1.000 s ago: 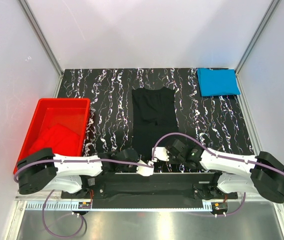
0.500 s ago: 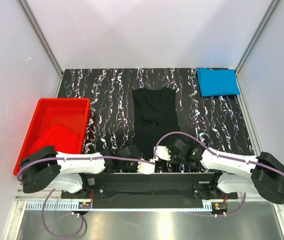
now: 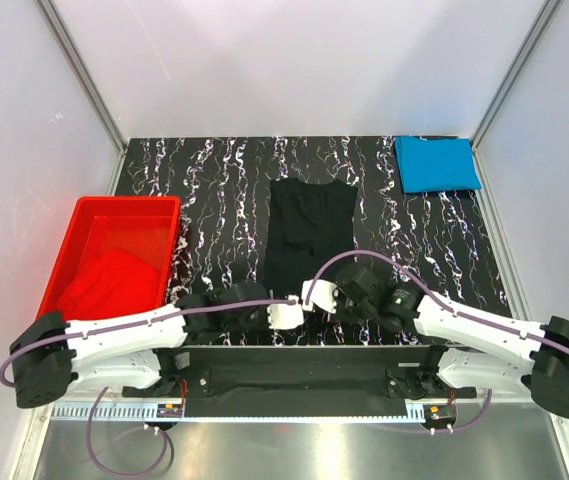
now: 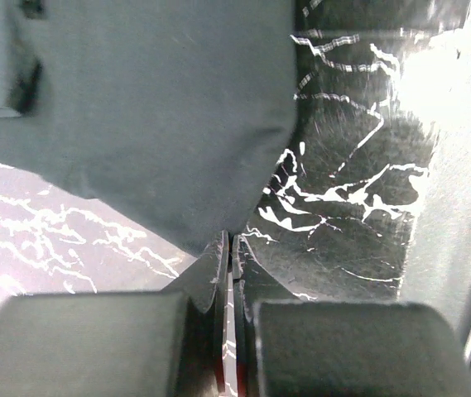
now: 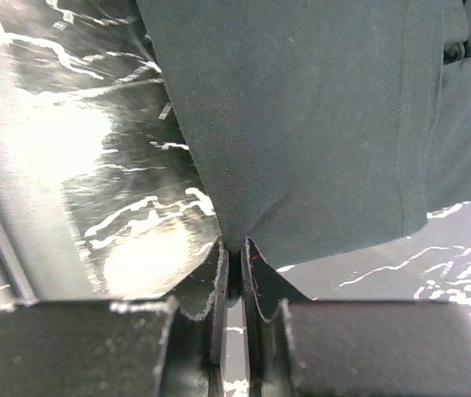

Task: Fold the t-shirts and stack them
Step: Fold the tshirt

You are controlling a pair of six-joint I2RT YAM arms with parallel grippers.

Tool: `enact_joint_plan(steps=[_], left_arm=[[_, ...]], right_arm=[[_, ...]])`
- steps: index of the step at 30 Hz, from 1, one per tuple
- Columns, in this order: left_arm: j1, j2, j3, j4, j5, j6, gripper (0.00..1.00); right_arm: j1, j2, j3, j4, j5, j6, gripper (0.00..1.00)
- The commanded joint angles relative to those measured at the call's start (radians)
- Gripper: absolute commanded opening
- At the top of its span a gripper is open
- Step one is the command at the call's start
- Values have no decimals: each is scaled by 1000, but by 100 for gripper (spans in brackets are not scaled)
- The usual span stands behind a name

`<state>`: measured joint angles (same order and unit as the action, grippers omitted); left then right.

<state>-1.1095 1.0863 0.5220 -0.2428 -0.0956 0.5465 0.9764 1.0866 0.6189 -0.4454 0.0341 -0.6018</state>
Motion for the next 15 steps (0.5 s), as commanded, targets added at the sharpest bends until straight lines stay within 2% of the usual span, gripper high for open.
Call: enact_joint_plan(steps=[1,8,15], left_arm=[[0,-77,55,-50,37,-75,0],[0,-181,75,-159,69,-111,0],[8,-189,124,-234,91,-177,0]], right_arm=[[8,-37,74,-88,-91,77,0],[8,-67,91,-162,-128,99,0],[5,-77,140,-234,-100,138,0]])
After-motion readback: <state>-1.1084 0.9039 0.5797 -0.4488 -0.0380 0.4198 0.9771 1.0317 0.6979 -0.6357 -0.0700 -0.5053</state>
